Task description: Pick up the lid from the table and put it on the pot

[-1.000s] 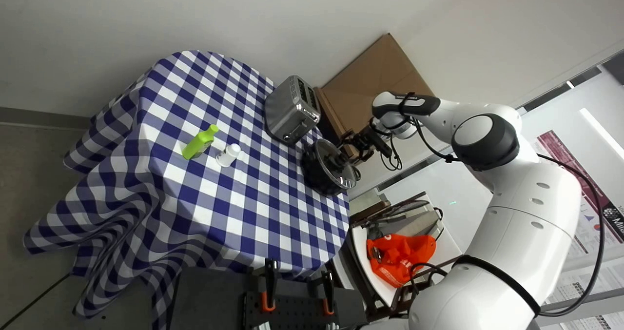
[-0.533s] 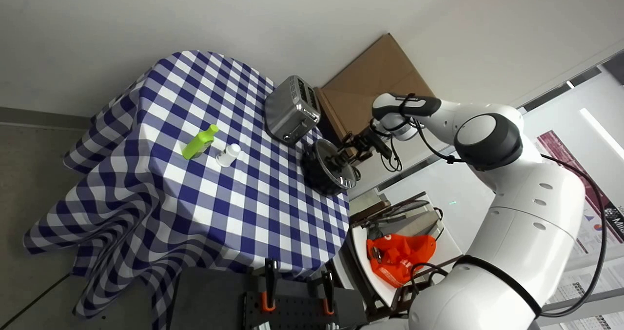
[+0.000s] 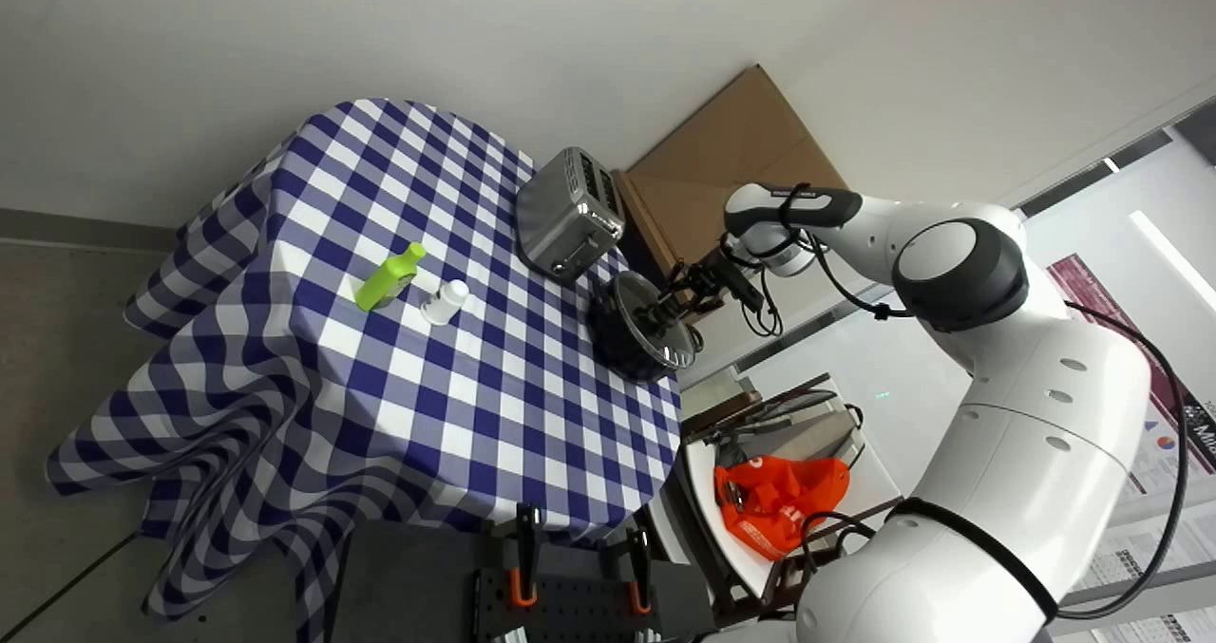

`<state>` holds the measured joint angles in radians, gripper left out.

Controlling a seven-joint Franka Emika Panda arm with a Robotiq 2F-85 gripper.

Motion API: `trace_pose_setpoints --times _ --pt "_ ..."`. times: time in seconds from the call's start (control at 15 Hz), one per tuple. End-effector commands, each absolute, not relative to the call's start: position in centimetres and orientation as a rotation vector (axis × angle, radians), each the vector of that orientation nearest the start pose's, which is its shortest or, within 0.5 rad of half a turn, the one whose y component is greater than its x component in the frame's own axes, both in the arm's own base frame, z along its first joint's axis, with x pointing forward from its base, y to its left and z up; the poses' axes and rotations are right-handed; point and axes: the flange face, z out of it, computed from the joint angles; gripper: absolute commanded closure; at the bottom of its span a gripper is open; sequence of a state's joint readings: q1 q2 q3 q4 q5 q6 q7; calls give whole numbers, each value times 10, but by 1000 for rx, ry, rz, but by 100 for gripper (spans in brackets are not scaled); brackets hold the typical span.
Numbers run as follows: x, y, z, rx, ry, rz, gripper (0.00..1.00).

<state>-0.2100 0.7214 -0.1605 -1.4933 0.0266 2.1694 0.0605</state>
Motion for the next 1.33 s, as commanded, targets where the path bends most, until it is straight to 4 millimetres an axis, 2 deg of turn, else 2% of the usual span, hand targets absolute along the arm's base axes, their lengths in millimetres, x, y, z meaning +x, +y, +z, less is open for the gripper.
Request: trace_pose_setpoints --times 0.0,1.27 --pt "662 -236 249 -3178 616 60 75" --pt "656 -231 253 -3170 615 -53 75"
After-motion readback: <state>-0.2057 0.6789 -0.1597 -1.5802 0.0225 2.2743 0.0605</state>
